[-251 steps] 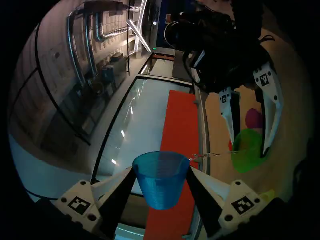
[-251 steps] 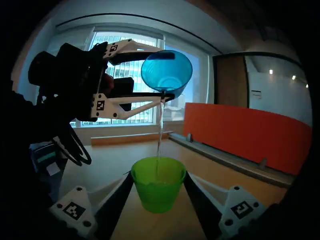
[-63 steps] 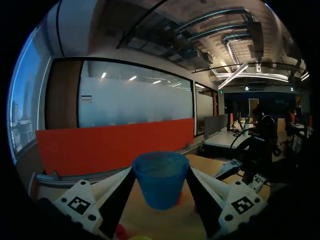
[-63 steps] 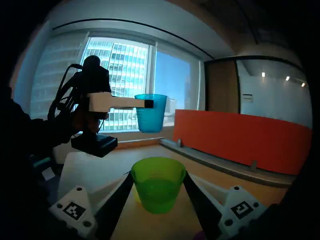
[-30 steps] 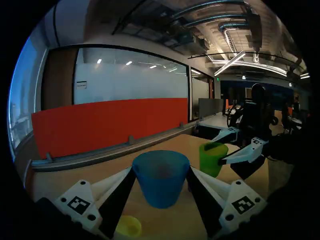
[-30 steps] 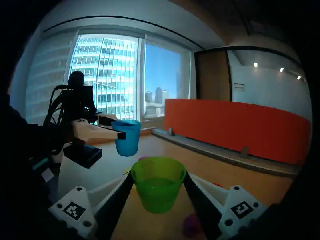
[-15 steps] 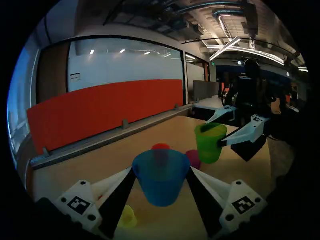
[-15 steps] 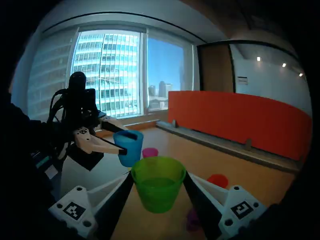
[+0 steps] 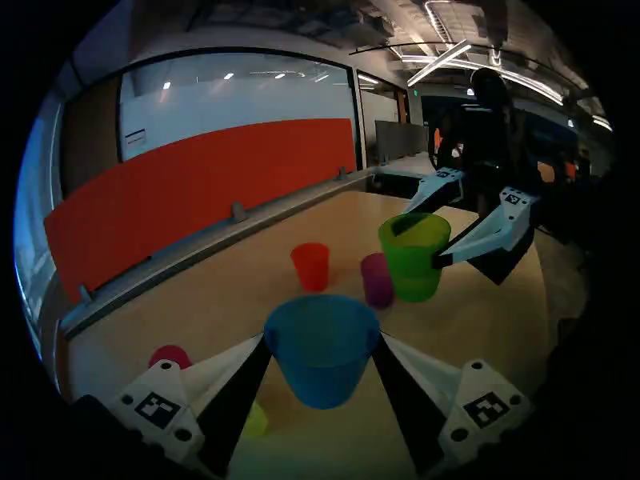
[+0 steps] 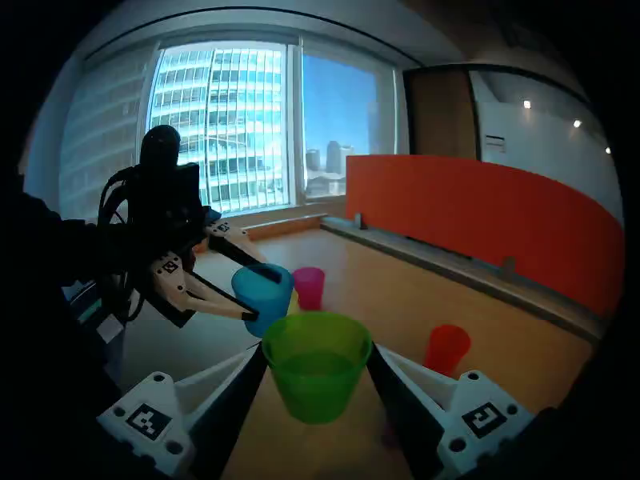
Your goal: Pour water
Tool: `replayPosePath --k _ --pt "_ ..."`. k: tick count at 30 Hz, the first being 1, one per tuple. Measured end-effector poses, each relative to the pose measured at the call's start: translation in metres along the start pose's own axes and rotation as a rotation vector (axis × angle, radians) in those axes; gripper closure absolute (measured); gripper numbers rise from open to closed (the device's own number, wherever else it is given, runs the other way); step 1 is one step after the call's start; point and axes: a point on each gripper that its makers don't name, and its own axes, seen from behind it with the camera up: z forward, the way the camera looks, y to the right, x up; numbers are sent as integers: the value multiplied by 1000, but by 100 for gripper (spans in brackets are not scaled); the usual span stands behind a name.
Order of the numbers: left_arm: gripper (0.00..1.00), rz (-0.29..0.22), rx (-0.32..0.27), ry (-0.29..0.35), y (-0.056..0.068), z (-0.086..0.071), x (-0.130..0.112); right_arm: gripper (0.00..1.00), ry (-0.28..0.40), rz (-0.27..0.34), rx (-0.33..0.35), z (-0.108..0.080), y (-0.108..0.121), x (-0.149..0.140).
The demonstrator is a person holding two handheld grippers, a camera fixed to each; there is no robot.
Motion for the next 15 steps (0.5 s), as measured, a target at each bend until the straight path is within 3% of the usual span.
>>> replayPosePath --k 15 --pt "13 10 -39 -153 5 13 -50 9 -128 -13 29 11 0 -39"
